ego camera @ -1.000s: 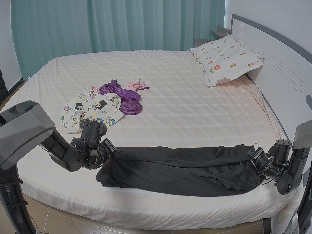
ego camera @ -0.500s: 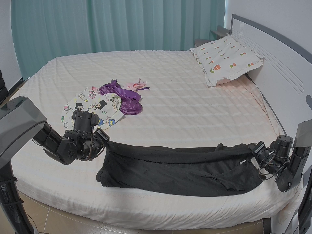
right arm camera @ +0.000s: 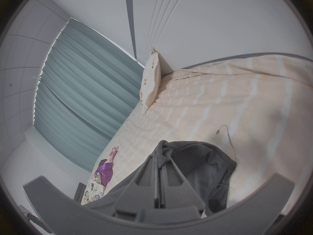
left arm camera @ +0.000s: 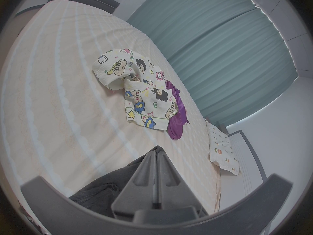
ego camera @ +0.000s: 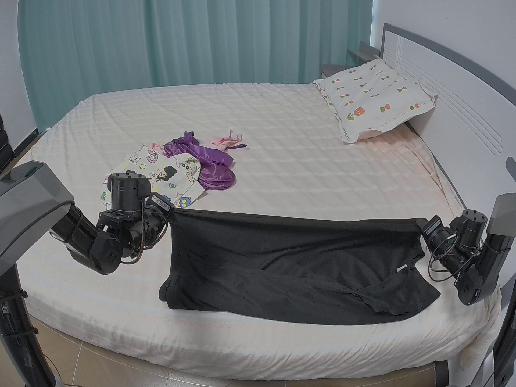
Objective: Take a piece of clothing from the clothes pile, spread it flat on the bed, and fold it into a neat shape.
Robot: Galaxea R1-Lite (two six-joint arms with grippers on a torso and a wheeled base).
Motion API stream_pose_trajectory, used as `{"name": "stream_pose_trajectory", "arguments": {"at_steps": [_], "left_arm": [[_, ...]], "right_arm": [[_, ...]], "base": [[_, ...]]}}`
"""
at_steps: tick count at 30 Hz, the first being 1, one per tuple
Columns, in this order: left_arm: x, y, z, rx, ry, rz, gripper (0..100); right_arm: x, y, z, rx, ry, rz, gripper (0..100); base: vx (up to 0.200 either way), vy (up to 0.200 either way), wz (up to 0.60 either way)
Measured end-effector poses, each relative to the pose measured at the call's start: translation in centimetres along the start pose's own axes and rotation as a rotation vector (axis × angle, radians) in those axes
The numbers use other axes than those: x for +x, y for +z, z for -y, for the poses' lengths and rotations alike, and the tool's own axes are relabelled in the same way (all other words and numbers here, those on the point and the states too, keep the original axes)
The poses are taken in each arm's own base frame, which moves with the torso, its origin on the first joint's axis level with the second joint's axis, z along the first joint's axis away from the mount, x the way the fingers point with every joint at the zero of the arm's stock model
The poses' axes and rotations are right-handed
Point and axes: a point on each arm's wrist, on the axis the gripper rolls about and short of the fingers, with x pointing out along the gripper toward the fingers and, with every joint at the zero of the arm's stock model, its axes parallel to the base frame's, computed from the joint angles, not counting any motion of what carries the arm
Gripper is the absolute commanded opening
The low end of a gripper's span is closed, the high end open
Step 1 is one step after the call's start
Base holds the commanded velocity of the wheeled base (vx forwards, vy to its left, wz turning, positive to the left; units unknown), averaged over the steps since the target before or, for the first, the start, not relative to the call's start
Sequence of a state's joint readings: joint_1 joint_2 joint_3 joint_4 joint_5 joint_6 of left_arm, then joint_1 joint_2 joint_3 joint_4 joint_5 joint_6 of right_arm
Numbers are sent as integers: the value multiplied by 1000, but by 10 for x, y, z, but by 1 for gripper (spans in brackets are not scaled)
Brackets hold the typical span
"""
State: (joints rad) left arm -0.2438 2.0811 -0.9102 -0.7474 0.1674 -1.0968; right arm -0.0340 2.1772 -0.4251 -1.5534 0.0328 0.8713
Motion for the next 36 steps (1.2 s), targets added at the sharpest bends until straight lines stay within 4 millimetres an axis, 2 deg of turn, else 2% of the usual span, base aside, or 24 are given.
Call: {"name": "stream_pose_trajectory", "arguments": {"at_steps": [7, 14, 23, 29, 30, 31, 32, 36], "left_arm": [[3, -7, -17, 12, 43, -20, 0], [2, -19, -36, 120, 108, -70, 0], [4, -31, -52, 191, 200, -141, 0], [5, -39, -56, 222, 230, -175, 0], [5, -40, -57, 234, 237, -183, 100], [4, -41, -58, 243, 246, -191, 100], [4, -42, -59, 248, 250, -196, 100], [4, -45, -60, 257, 256, -206, 100]], "right_arm": [[-9, -12, 12, -9, -59, -63, 0], [-27, -22, 22, -62, -104, -144, 0], [-43, -31, 30, -95, -155, -207, 0], [-47, -33, 32, -96, -170, -224, 0], [-48, -34, 33, -95, -174, -228, 0], [-50, -35, 33, -95, -178, -233, 0], [-51, -35, 34, -94, -182, -236, 100], [-53, -36, 34, -95, -187, -240, 100]], "base": [[0, 0, 0], [0, 0, 0], [0, 0, 0], [0, 0, 0], [0, 0, 0], [0, 0, 0], [0, 0, 0], [0, 0, 0]]}}
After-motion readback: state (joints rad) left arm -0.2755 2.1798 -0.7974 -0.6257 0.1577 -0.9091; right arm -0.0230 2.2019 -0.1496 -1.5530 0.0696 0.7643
